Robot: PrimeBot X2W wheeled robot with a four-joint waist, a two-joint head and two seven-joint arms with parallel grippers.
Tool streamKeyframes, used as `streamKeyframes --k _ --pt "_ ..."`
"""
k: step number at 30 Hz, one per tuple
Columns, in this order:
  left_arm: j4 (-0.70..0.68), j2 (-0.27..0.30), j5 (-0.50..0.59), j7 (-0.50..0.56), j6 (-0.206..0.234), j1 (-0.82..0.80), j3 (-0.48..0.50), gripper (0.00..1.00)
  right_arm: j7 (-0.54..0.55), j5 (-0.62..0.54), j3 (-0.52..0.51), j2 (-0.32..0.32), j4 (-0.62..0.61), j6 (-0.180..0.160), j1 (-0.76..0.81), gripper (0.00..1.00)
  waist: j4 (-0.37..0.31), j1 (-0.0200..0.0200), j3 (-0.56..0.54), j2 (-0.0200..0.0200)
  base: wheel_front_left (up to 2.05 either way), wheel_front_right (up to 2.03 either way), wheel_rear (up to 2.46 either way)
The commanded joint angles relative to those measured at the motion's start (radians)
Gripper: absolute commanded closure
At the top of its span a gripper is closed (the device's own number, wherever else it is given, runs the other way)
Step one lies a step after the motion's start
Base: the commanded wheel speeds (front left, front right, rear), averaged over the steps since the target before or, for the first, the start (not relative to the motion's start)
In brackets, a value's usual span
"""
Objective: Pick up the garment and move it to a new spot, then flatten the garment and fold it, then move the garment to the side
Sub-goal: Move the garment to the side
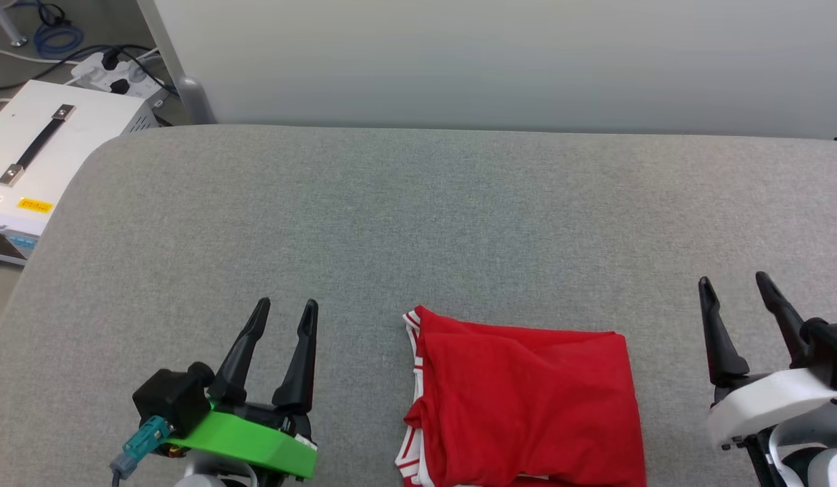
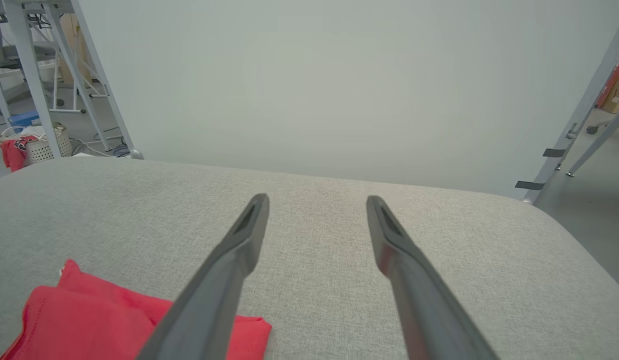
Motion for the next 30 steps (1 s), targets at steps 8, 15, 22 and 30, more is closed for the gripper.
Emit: streamKeyframes --k 8,15,22,30 --pt "-0.001 0.007 -0.003 -0.006 -0.006 -0.020 -0.014 0.00 0.196 0.034 0.065 0.009 0.053 -0.001 0.037 0.00 0.024 0.0000 0.051 0.0000 0.00 0.00 0.00" --pt "0.005 0.011 -0.002 -0.006 -0.006 -0.045 -0.025 0.00 0.360 0.068 0.105 0.018 0.103 -0.001 0.043 0.00 0.053 0.0000 0.089 0.0000 0.00 0.00 0.00" --pt "0.008 0.014 -0.004 -0.006 -0.006 -0.063 -0.033 0.00 0.446 0.060 0.087 0.048 0.176 -0.001 0.018 0.00 0.078 0.0000 0.116 0.0000 0.00 0.00 0.00" --pt "0.014 0.015 -0.005 -0.006 -0.006 -0.074 -0.037 0.00 0.507 0.060 0.112 0.063 0.255 -0.001 0.009 0.58 0.093 0.0000 0.122 0.0000 0.00 0.00 0.00"
